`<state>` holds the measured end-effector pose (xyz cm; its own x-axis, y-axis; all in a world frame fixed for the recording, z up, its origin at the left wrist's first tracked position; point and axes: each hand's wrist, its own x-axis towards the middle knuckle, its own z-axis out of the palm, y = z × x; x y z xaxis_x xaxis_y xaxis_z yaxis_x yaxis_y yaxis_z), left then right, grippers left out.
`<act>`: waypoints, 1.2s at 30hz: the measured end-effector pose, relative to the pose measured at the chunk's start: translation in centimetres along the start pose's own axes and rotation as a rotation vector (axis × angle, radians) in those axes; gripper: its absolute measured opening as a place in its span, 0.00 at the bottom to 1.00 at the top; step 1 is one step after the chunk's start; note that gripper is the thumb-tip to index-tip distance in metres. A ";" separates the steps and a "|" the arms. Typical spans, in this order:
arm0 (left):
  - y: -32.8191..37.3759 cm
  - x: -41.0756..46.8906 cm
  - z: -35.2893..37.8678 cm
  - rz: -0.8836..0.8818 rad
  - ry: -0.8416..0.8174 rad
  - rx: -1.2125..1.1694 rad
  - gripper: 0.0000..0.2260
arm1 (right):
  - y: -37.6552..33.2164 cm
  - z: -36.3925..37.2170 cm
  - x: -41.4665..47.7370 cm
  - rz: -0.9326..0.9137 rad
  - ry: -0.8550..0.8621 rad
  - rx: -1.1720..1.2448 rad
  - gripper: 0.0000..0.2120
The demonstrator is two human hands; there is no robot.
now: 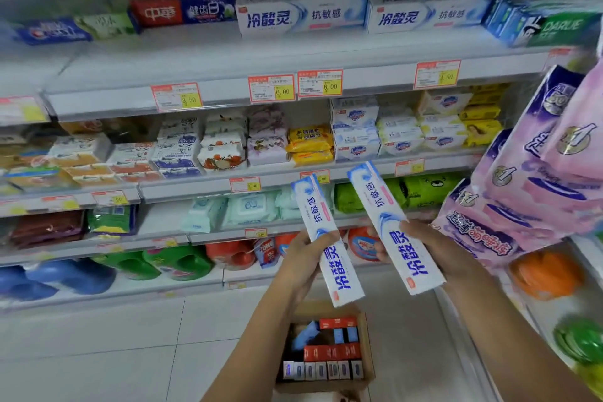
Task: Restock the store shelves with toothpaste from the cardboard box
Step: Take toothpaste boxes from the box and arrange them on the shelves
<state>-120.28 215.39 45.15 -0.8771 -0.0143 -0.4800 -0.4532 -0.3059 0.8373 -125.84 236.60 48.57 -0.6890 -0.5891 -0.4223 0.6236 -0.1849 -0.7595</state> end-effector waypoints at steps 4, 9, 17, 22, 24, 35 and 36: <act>1.3 0.2 -1.0 0.031 -0.053 0.111 0.04 | -1.5 2.4 -0.3 0.070 0.036 -0.012 0.16; 2.5 0.4 -2.9 -0.010 -0.138 0.122 0.21 | -0.9 1.5 0.5 0.143 0.178 -0.097 0.08; 3.3 0.1 -5.5 -0.113 -0.313 0.037 0.28 | -0.5 1.6 1.4 0.159 0.077 -0.178 0.30; 4.3 -0.2 -5.8 -0.157 -0.351 0.048 0.28 | 0.6 2.7 2.0 0.096 0.057 0.026 0.37; 4.6 -0.1 -5.8 -0.185 -0.330 0.050 0.25 | 1.2 3.5 2.0 0.099 0.073 0.110 0.34; 6.3 0.1 -3.5 -0.124 -0.284 0.252 0.16 | 3.3 6.9 2.2 -0.025 0.020 0.231 0.41; 6.5 0.0 -3.1 -0.116 -0.276 0.282 0.15 | 3.3 7.4 2.4 -0.054 0.077 0.227 0.36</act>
<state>-122.69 210.45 49.77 -0.8101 0.2730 -0.5189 -0.5434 -0.0175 0.8393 -122.64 228.74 48.71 -0.7440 -0.5135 -0.4275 0.6464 -0.3912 -0.6551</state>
